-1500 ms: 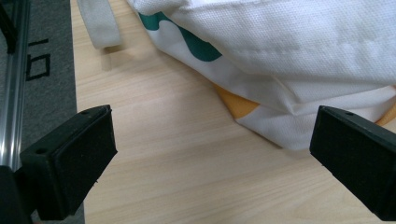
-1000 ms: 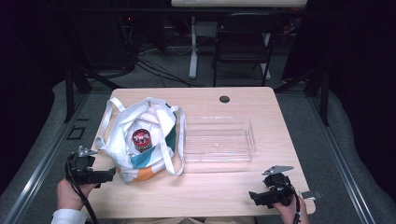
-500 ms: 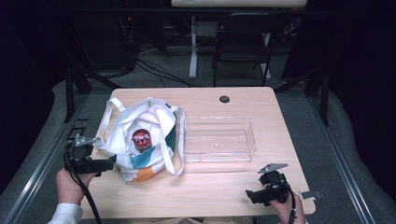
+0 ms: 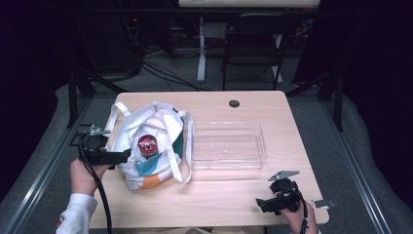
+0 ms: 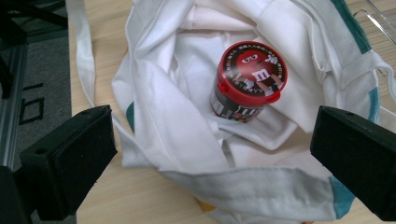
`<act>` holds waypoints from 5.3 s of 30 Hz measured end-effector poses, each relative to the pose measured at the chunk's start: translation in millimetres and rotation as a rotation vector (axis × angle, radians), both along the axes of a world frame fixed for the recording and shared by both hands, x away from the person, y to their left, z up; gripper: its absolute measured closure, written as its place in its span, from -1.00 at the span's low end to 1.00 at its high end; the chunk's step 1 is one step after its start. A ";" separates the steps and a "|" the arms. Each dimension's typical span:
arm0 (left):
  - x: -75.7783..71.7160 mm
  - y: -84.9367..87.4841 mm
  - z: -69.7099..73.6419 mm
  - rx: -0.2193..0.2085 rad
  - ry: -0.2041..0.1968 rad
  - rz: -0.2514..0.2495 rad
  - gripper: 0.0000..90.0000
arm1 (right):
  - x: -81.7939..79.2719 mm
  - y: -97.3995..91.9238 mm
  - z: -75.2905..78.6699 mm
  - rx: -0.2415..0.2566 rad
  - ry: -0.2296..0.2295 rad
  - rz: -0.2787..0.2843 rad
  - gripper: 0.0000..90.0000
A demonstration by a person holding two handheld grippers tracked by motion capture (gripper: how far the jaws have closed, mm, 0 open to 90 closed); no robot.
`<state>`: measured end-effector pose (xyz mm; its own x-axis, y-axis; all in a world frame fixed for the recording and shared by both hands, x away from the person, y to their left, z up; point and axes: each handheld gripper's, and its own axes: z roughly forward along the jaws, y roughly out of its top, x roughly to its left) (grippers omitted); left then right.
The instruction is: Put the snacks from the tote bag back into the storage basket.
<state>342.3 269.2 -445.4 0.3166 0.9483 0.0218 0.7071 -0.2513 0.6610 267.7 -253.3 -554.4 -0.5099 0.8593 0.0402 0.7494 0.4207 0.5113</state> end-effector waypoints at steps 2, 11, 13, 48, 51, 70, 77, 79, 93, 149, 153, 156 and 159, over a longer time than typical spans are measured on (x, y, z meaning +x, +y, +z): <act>2.1 -2.4 0.0 0.001 0.006 -0.007 -1.00 | -0.3 0.2 0.0 0.007 -0.001 0.003 -0.87; 22.7 -17.8 -3.9 0.010 0.045 -0.043 -1.00 | -0.3 1.7 -0.4 -0.006 -0.002 0.012 -0.87; 25.5 -21.2 -2.5 0.013 0.052 -0.055 -1.00 | -0.9 1.9 0.0 -0.003 -0.008 0.011 -0.87; 81.4 -58.9 -29.9 0.041 0.187 -0.077 -1.00 | 0.0 1.6 0.6 0.025 -0.016 0.010 -0.86; 84.5 -59.4 -32.7 0.060 0.193 -0.074 -1.00 | -0.1 1.4 0.7 0.017 -0.012 0.015 -0.86; 94.7 -65.8 -48.8 0.110 0.237 -0.086 -0.88 | -1.0 2.6 1.2 0.016 -0.012 0.025 -0.86; 95.1 -68.5 -54.0 0.143 0.246 -0.083 -0.68 | -0.6 3.1 1.1 0.012 -0.015 0.024 -0.86; 95.4 -68.2 -54.6 0.147 0.252 -0.084 -0.66 | -0.5 3.0 1.2 0.011 -0.013 0.026 -0.86; 93.9 -66.4 -59.2 0.136 0.253 -0.089 -0.44 | -1.5 3.9 1.3 0.011 -0.013 0.035 -0.86; 79.4 -57.9 -0.7 0.102 0.169 -0.151 -0.43 | -1.8 1.8 2.9 0.014 -0.024 0.029 -0.86; 80.0 -58.0 3.2 0.113 0.162 -0.161 -0.43 | -1.7 1.1 2.6 0.016 -0.021 0.021 -0.86; 80.7 -57.3 6.2 0.109 0.152 -0.160 -0.43 | -1.6 2.2 2.3 0.013 -0.023 0.025 -0.86; 81.6 -57.7 11.7 0.100 0.143 -0.163 -0.43 | -1.4 2.0 2.2 0.023 -0.021 0.024 -0.86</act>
<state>423.9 211.5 -433.7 0.4724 0.8795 0.0572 0.7364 -0.4295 0.5227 266.3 -251.3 -552.2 -0.5310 0.8460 0.0484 0.7282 0.4263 0.5366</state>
